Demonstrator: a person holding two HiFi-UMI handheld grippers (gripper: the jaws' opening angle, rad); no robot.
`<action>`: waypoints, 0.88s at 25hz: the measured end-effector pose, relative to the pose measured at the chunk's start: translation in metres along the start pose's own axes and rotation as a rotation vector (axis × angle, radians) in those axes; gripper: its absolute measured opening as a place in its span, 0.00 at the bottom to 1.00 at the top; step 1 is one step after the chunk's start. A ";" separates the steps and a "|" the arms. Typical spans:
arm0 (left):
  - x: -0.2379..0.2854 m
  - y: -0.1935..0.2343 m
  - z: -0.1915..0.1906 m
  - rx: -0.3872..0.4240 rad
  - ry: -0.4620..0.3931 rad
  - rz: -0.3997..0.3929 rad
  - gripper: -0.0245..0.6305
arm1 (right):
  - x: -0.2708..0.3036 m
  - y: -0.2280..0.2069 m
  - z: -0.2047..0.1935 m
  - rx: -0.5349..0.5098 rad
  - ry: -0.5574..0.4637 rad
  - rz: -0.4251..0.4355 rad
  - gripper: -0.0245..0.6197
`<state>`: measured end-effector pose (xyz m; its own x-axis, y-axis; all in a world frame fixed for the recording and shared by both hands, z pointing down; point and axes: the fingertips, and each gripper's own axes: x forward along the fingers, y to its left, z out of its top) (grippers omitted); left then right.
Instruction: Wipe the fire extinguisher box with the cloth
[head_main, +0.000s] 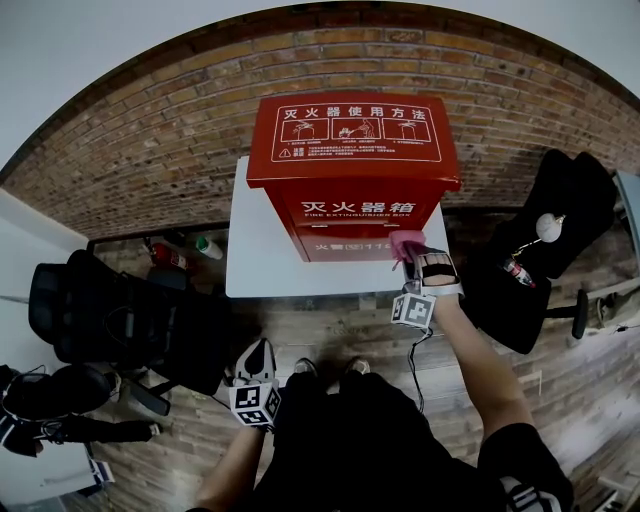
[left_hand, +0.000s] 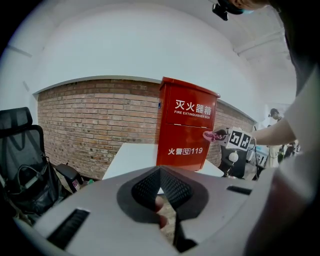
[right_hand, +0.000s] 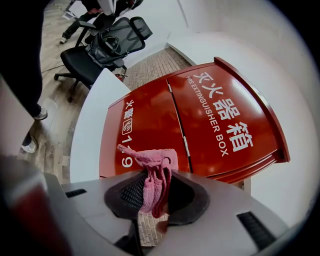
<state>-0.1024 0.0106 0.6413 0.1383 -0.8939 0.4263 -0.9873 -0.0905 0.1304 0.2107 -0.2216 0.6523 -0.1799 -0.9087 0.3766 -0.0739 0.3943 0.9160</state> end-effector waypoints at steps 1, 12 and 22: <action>0.000 0.000 -0.001 0.001 0.001 0.001 0.07 | 0.001 0.003 -0.001 0.001 0.000 0.005 0.19; 0.002 0.004 -0.014 -0.010 0.038 0.011 0.07 | 0.009 0.023 -0.003 0.009 0.002 0.027 0.19; 0.001 0.009 -0.019 -0.004 0.049 0.020 0.07 | 0.021 0.052 -0.007 0.024 0.001 0.058 0.19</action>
<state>-0.1095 0.0171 0.6603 0.1221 -0.8729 0.4724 -0.9896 -0.0708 0.1251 0.2095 -0.2210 0.7090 -0.1840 -0.8843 0.4292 -0.0874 0.4496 0.8889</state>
